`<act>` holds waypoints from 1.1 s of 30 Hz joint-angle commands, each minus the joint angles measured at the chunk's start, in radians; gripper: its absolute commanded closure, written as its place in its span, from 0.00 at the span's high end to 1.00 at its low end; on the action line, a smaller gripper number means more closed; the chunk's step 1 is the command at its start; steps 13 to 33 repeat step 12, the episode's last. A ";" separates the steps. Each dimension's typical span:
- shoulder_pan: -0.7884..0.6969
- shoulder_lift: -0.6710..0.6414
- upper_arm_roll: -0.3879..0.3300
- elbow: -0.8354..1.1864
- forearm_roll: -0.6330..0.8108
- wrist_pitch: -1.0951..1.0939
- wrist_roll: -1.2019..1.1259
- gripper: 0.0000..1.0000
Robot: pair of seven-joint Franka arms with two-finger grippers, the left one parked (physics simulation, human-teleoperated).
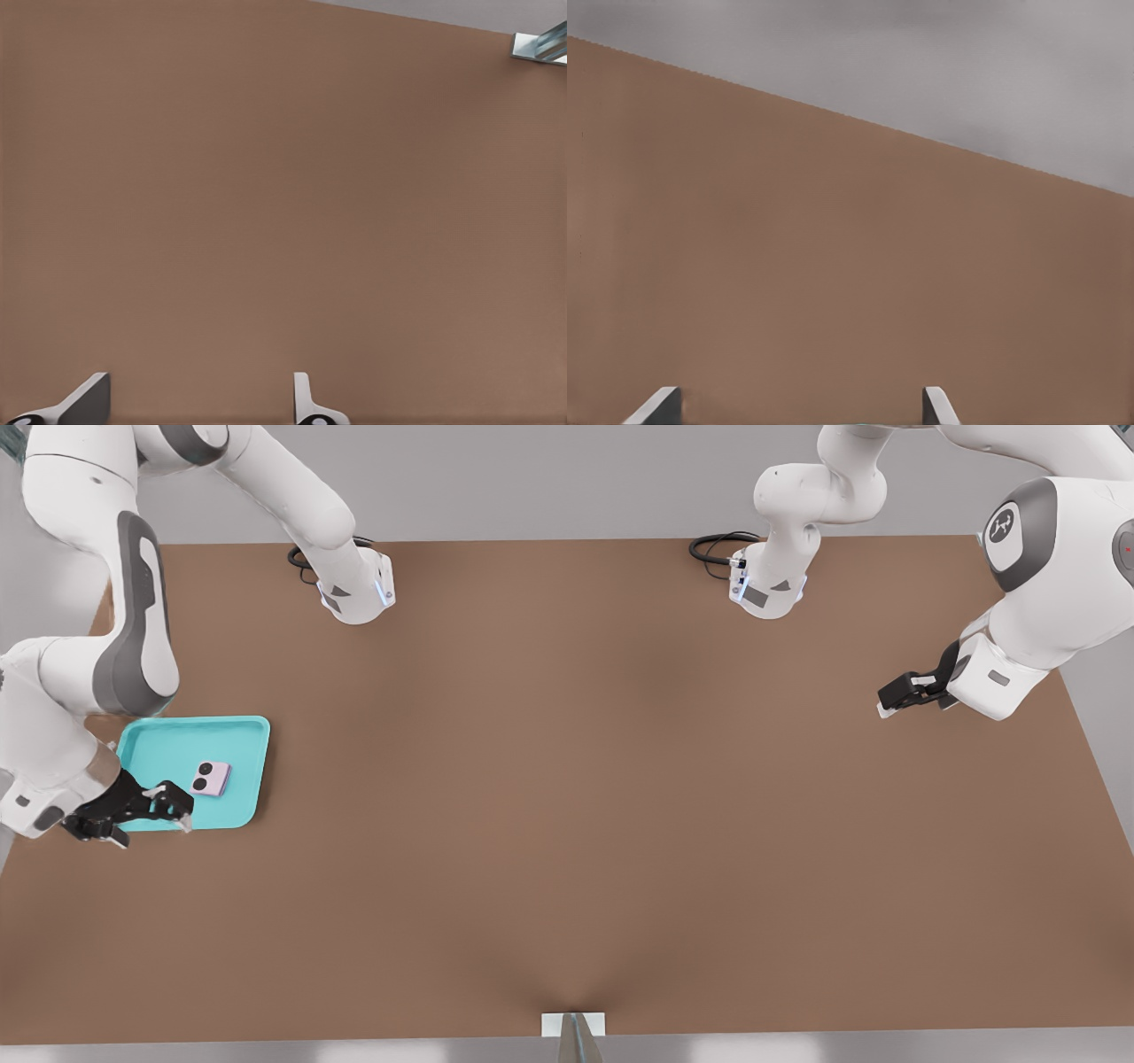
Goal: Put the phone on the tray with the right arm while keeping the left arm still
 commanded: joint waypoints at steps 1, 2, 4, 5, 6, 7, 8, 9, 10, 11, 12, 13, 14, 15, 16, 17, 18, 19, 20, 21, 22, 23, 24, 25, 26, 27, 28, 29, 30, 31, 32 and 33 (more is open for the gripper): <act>0.466 -0.074 -0.410 0.107 0.070 -0.395 0.204 1.00; 0.741 -0.152 -0.755 0.082 0.188 -0.403 0.196 1.00; 0.815 -0.188 -0.805 0.072 0.193 -0.452 0.212 0.99; 0.748 -0.169 -0.737 0.084 0.193 -0.460 0.227 1.00; 0.748 -0.151 -0.748 0.148 0.206 -0.480 0.230 1.00; 0.746 -0.152 -0.751 0.148 0.214 -0.492 0.329 1.00; 0.746 -0.140 -0.728 0.147 0.214 -0.552 0.423 1.00; 0.746 -0.137 -0.740 0.145 0.219 -0.549 0.356 1.00; 0.746 -0.134 -0.759 0.141 0.219 -0.529 0.288 1.00; 0.746 -0.137 -0.754 0.133 0.217 -0.527 0.288 1.00; 0.746 -0.136 -0.756 0.133 0.216 -0.526 0.287 1.00; 0.746 -0.136 -0.756 0.133 0.216 -0.526 0.287 1.00; 0.746 -0.136 -0.756 0.133 0.216 -0.526 0.287 1.00; 0.746 -0.136 -0.756 0.133 0.216 -0.526 0.287 1.00; 0.746 -0.136 -0.756 0.133 0.216 -0.526 0.287 1.00; 0.746 -0.136 -0.756 0.133 0.216 -0.526 0.287 1.00; 0.746 -0.136 -0.756 0.133 0.216 -0.526 0.287 1.00; 0.746 -0.136 -0.756 0.133 0.216 -0.526 0.287 1.00; 0.746 -0.136 -0.756 0.133 0.216 -0.526 0.287 1.00; 0.746 -0.136 -0.756 0.133 0.216 -0.526 0.287 1.00; 0.746 -0.136 -0.756 0.133 0.216 -0.526 0.287 1.00; 0.746 -0.136 -0.756 0.133 0.216 -0.526 0.287 1.00; 0.746 -0.136 -0.756 0.133 0.216 -0.526 0.287 1.00; 0.746 -0.136 -0.756 0.133 0.216 -0.526 0.287 1.00; 0.746 -0.136 -0.756 0.133 0.216 -0.526 0.287 1.00; 0.746 -0.136 -0.756 0.133 0.216 -0.526 0.287 1.00; 0.746 -0.136 -0.756 0.133 0.216 -0.526 0.287 1.00; 0.746 -0.136 -0.756 0.133 0.216 -0.526 0.287 1.00; 0.746 -0.136 -0.756 0.133 0.216 -0.526 0.287 1.00; 0.746 -0.136 -0.756 0.133 0.216 -0.526 0.287 1.00; 0.746 -0.136 -0.756 0.133 0.216 -0.526 0.287 1.00; 0.746 -0.136 -0.756 0.133 0.216 -0.526 0.287 1.00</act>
